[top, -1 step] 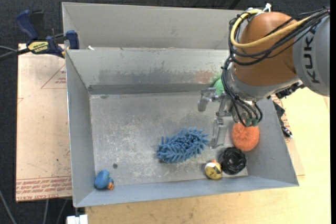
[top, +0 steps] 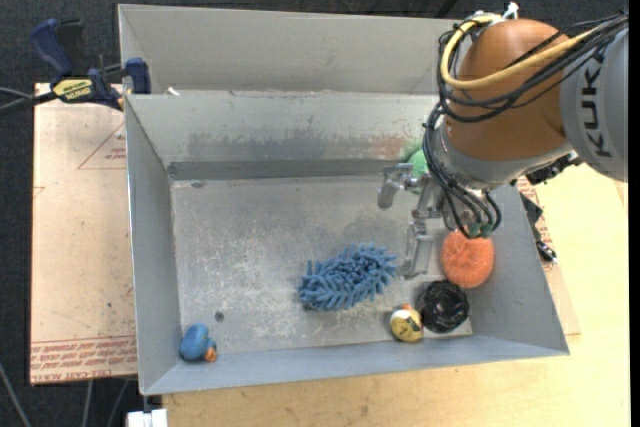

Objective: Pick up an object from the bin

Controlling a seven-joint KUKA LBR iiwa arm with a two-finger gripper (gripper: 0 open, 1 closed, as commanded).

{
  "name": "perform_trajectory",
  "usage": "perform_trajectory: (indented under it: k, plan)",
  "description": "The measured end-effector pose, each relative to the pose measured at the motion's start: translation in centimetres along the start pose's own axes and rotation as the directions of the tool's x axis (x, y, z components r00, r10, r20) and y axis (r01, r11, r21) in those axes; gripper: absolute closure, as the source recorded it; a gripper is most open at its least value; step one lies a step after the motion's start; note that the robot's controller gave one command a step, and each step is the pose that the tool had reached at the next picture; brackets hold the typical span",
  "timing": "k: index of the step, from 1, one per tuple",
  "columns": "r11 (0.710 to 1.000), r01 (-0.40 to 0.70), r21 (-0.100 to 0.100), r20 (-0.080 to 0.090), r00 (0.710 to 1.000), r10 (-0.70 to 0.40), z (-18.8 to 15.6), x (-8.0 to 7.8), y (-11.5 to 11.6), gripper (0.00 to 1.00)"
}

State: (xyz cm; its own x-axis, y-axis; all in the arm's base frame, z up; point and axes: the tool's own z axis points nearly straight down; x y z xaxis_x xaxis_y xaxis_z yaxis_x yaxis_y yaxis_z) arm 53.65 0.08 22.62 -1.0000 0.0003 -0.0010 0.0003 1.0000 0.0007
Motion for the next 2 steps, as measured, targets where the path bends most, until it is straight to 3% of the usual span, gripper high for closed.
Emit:
perform_trajectory:
  k: [1,2]
  plan:
    - [0.992,-0.126,0.0,-0.013,0.992,0.126,11.17,4.27,3.2,1.0]
    - [0.992,-0.126,0.0,-0.009,0.992,0.126,11.05,4.15,3.16,0.0]
